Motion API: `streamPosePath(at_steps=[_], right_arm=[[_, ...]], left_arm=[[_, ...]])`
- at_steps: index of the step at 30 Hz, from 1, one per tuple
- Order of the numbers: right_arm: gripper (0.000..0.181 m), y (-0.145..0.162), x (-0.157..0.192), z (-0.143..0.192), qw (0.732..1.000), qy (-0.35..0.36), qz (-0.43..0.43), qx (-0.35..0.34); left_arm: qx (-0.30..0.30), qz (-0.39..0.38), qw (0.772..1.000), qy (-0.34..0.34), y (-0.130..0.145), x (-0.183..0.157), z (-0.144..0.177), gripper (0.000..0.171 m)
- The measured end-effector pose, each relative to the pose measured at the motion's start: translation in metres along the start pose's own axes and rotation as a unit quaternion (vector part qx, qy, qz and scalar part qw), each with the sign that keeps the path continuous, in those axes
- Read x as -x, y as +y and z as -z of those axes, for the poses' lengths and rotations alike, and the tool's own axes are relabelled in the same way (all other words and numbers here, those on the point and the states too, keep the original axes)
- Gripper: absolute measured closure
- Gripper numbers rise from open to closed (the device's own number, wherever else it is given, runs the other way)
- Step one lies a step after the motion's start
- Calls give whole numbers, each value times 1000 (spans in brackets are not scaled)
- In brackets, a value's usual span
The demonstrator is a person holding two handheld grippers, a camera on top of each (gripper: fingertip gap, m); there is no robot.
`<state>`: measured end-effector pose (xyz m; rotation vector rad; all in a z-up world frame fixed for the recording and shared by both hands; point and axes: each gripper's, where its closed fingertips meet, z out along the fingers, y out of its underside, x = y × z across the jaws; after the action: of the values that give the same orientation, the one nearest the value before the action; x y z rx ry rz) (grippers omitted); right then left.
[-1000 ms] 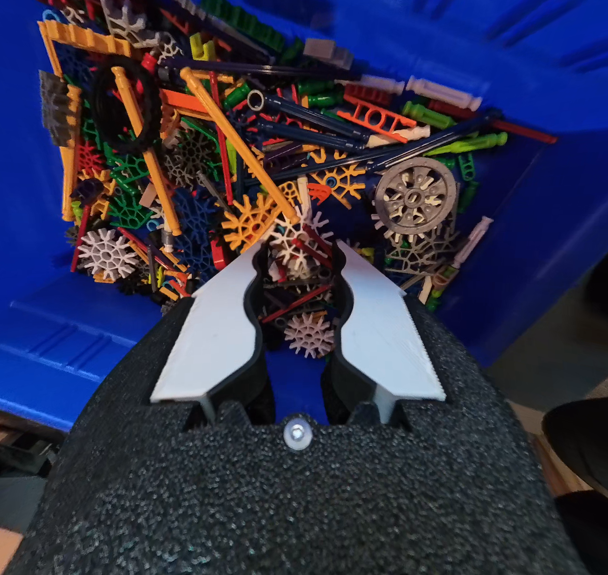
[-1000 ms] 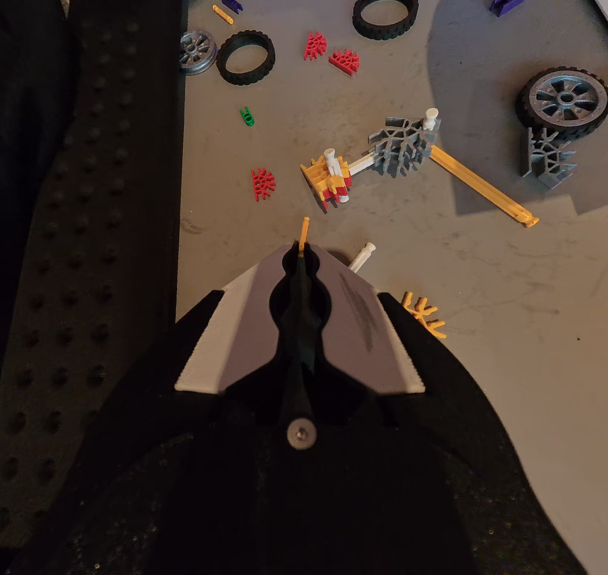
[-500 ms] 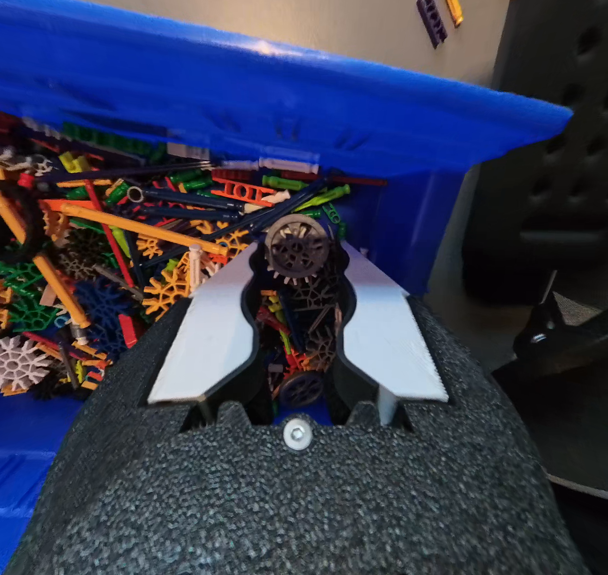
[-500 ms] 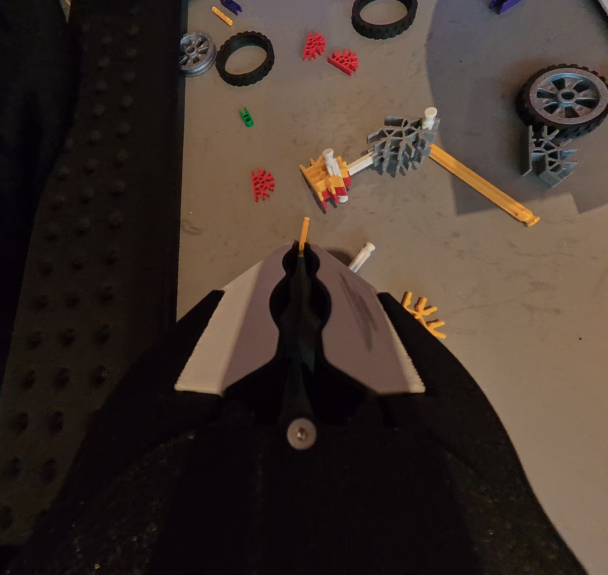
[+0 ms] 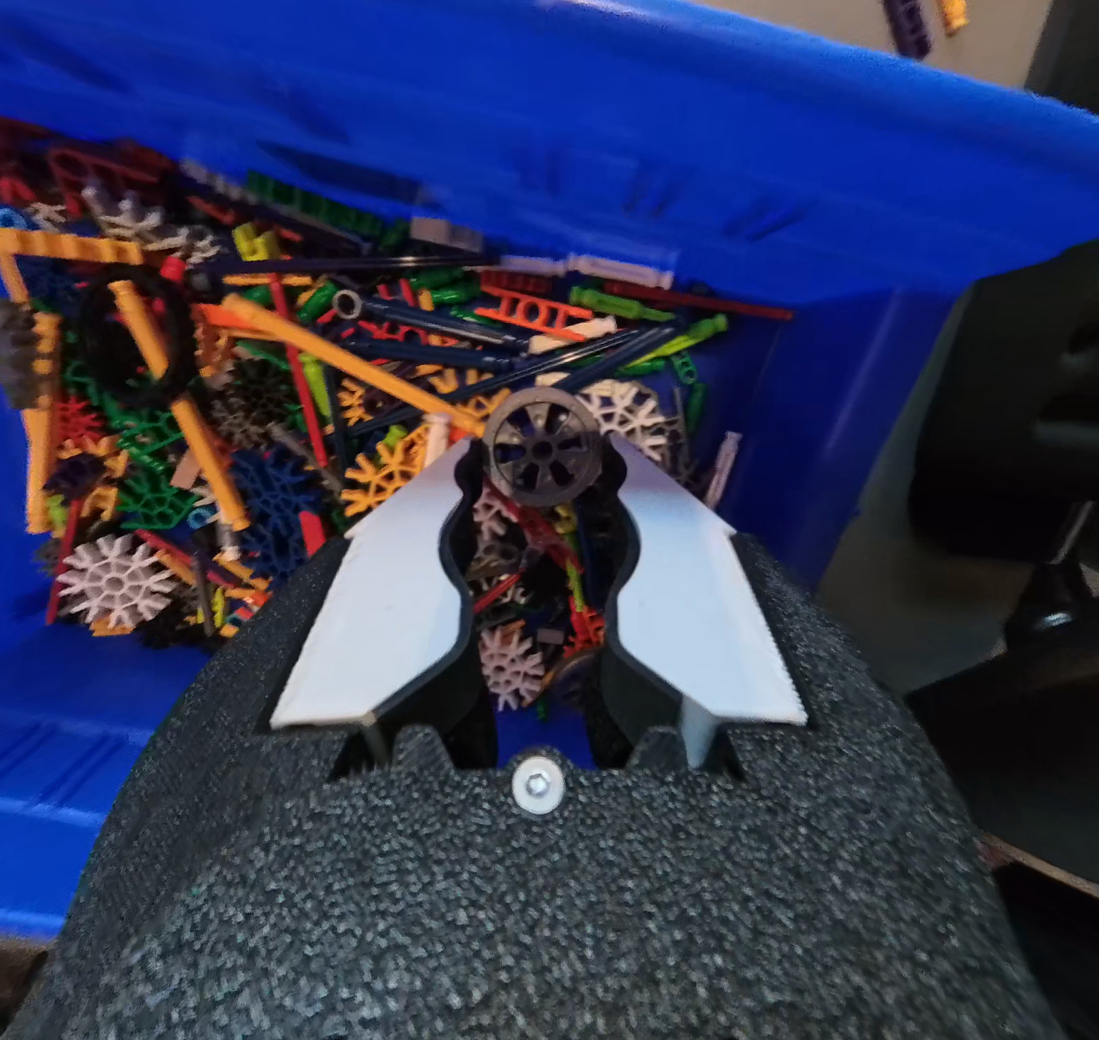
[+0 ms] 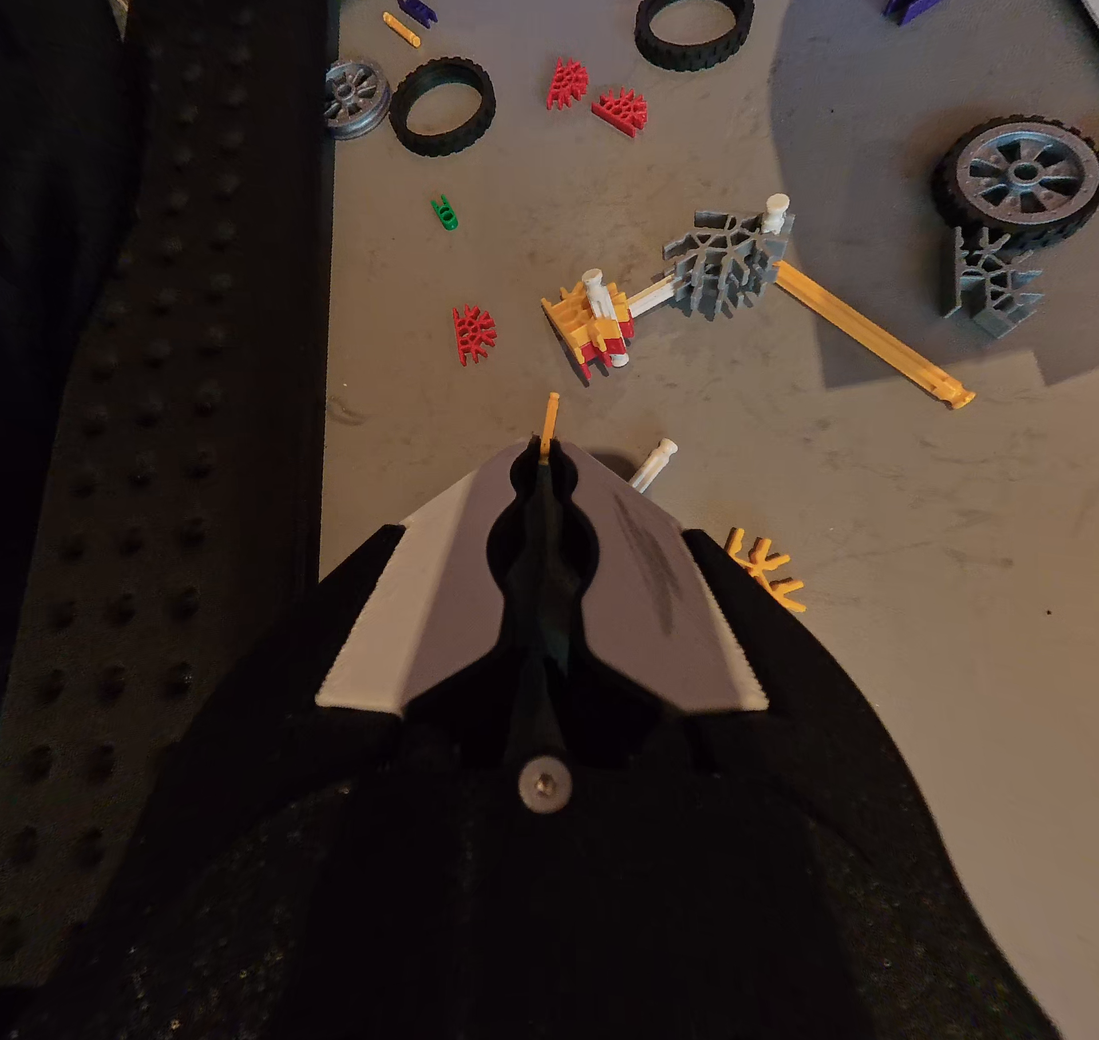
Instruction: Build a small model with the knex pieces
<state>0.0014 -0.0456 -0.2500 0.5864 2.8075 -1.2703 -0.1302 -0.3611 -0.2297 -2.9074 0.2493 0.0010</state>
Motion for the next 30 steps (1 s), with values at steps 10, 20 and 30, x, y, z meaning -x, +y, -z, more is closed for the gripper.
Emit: streamPosePath(at_steps=[10, 20, 30], right_arm=[[178, 0, 0, 0, 1000, 0, 0, 0], [178, 0, 0, 0, 1000, -1, -1, 0], [178, 0, 0, 0, 1000, -3, -3, 0]], left_arm=[[14, 23, 999, -47, 7, 29, 1, 133], [9, 25, 998, -53, 6, 28, 5, 132], [-21, 9, 999, -24, -6, 6, 16, 130]])
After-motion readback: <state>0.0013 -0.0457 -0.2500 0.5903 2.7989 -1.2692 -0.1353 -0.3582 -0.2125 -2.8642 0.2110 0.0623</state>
